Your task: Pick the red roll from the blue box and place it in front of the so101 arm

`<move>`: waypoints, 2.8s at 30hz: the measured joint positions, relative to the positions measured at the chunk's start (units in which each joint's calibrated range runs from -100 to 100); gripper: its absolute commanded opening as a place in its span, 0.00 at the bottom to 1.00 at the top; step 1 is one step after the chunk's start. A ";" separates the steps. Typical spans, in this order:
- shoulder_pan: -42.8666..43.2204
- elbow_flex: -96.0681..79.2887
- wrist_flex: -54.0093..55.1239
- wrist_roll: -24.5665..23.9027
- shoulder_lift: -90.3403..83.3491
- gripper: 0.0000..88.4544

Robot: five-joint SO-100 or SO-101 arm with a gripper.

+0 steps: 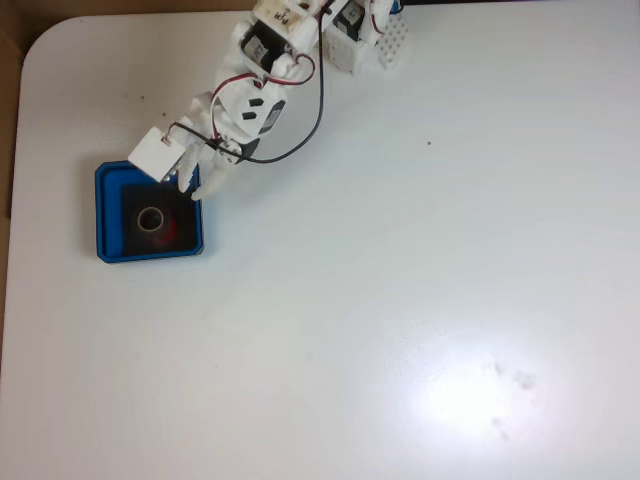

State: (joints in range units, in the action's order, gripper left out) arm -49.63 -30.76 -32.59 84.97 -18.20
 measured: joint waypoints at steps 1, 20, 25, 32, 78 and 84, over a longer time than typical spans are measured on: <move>-0.69 1.52 0.00 0.00 1.44 0.01; -6.04 42.24 -25.04 -0.08 31.50 0.01; -6.83 52.74 -27.34 -0.08 40.73 0.01; -8.11 60.81 -27.50 -0.08 48.26 0.01; -11.08 61.88 -27.50 -0.08 57.92 0.18; -11.08 61.88 -27.50 -0.08 59.02 0.18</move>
State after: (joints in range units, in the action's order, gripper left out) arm -60.71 31.12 -60.10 84.89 40.81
